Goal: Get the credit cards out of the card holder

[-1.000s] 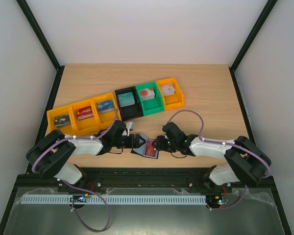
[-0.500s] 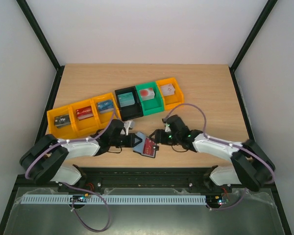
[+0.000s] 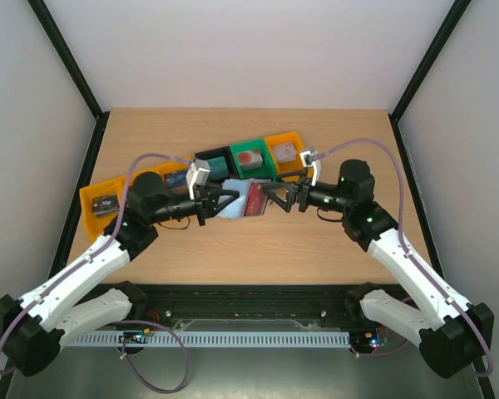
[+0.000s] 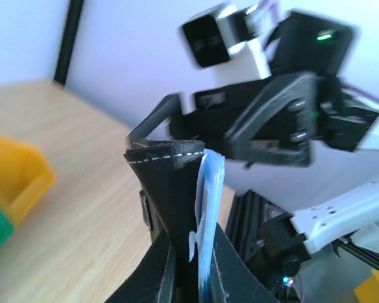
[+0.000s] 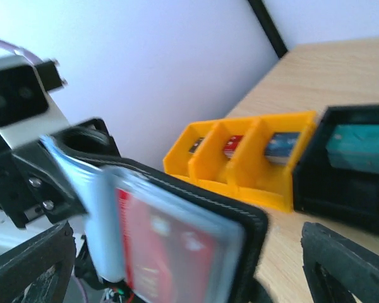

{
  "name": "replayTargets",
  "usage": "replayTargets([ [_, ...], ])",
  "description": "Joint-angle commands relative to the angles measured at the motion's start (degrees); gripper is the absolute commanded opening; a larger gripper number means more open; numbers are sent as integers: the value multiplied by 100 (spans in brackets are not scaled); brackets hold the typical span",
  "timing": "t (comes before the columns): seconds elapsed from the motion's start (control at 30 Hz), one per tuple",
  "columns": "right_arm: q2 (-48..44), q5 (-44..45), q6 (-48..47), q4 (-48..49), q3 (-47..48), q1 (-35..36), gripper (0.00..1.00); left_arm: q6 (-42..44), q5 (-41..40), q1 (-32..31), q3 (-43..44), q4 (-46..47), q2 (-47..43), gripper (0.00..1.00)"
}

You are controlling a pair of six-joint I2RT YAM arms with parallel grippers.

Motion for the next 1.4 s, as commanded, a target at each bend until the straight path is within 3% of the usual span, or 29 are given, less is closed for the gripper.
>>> replayTargets([
  [0.0,-3,-711,-1029,-430,686,-42,95,884,723,65,567,309,-260,2],
  [0.17,-22,-998,-1437,-466,934,-36,95,198,863,64,559,1235,-255,2],
  [0.53,-139,-1347,-1401,-2,941,-44,95,747,1584,59,1019,1170,-375,2],
  [0.63,-168,-1285,-1020,477,887,-35,91,731,1700,55,1118,1165,-380,2],
  [0.7,-135,-1445,-548,1079,854,-35,82,730,1712,32,1125,1225,-363,2],
  [0.83,-115,-1421,41,1655,702,35,51,704,1677,-9,1099,1273,-340,2],
  [1.0,-144,-1613,628,2390,482,162,46,480,1483,-7,994,1466,-349,2],
  [1.17,-52,-1855,785,2381,439,413,45,373,1466,-7,1001,1568,-341,2],
  [1.3,-13,-1856,751,2311,568,547,26,315,1362,-6,1011,1551,-345,2],
  [1.37,49,-1811,517,1880,739,553,7,189,1229,-9,992,1526,-367,2],
])
